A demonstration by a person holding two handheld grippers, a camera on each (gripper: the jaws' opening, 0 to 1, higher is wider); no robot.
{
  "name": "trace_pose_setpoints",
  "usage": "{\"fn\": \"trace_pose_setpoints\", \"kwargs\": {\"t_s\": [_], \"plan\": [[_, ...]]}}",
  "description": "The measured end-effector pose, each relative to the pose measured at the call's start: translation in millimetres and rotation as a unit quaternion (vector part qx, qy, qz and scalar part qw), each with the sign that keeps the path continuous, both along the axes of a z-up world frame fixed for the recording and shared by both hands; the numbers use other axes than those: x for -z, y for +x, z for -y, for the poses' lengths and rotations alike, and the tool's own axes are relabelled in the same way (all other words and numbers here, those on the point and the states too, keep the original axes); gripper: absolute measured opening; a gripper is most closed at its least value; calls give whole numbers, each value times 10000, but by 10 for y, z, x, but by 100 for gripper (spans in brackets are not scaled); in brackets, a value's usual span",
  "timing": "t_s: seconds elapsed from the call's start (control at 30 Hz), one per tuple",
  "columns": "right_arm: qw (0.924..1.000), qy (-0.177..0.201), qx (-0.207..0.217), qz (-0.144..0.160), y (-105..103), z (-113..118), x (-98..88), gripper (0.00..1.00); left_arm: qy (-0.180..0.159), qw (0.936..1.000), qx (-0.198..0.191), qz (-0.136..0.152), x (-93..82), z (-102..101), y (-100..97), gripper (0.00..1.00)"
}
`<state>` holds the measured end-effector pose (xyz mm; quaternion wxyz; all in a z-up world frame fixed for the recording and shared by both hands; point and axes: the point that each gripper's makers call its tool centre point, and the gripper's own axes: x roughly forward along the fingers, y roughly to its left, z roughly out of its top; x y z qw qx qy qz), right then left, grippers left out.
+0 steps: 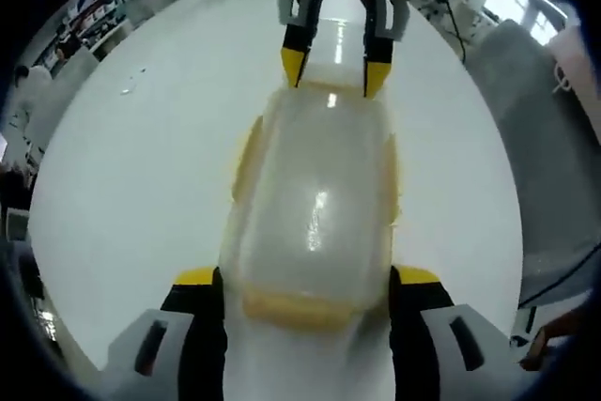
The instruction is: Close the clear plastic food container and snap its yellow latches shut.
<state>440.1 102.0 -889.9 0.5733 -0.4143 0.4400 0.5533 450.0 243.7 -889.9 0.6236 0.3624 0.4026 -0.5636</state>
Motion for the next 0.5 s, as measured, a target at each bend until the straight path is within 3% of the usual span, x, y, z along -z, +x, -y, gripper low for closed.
{"fn": "trace_pose_setpoints", "kwargs": {"t_s": [0.23, 0.4, 0.43, 0.5], "plan": [[10000, 17, 17, 6, -8, -7, 11, 38, 331, 9977, 590, 5, 0, -61, -3, 68], [10000, 28, 30, 11, -8, 3, 12, 38, 671, 9917, 1099, 45, -11, -185, 16, 57], [10000, 17, 37, 11, -12, -4, 9, 38, 702, 9923, 1024, 58, -23, -206, 35, 52], [10000, 8, 55, 14, -11, -11, 10, 38, 604, 9941, 902, -1, 4, -205, 39, 50]]}}
